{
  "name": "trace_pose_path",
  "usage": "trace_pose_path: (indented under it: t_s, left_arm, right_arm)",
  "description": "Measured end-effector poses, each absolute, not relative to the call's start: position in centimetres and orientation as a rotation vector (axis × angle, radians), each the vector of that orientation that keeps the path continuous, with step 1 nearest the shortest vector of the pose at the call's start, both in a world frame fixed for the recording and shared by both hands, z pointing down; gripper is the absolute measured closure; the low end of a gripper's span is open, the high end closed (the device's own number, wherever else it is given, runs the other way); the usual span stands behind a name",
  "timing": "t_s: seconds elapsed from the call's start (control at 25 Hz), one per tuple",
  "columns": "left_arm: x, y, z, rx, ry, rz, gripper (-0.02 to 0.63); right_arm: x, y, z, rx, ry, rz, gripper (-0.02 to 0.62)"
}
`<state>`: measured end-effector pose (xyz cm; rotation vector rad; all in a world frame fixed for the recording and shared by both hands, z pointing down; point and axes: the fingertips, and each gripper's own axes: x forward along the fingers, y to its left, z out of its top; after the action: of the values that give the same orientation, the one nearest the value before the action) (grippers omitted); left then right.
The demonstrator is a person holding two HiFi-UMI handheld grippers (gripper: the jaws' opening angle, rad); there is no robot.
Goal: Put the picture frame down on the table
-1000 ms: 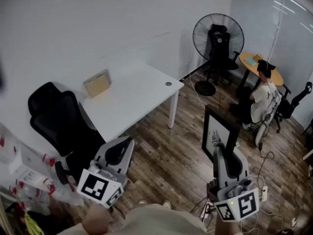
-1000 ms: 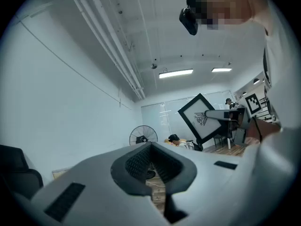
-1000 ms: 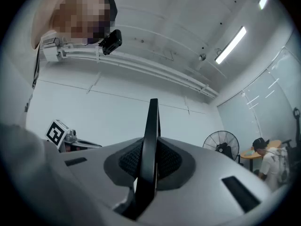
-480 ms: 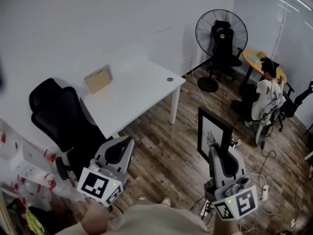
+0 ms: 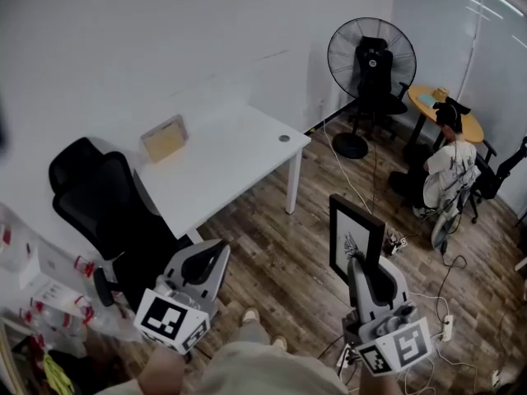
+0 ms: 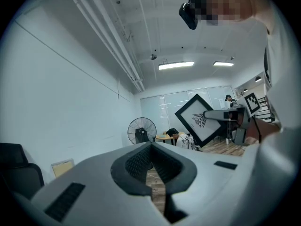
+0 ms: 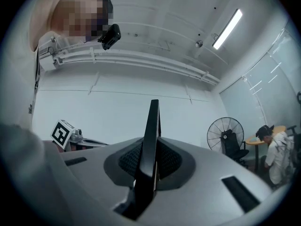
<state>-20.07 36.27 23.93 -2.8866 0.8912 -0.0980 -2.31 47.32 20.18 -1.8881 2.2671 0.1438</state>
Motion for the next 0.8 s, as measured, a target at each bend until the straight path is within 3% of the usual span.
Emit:
trace_pose_path:
  t_s: [0.8]
  left_arm:
    - [-16.6, 25.3, 27.6, -2.964, 0.886, -0.172, 0.584]
  right_arm:
    - [0.9, 36.2, 23.7, -1.942, 2.316, -0.011, 0.535]
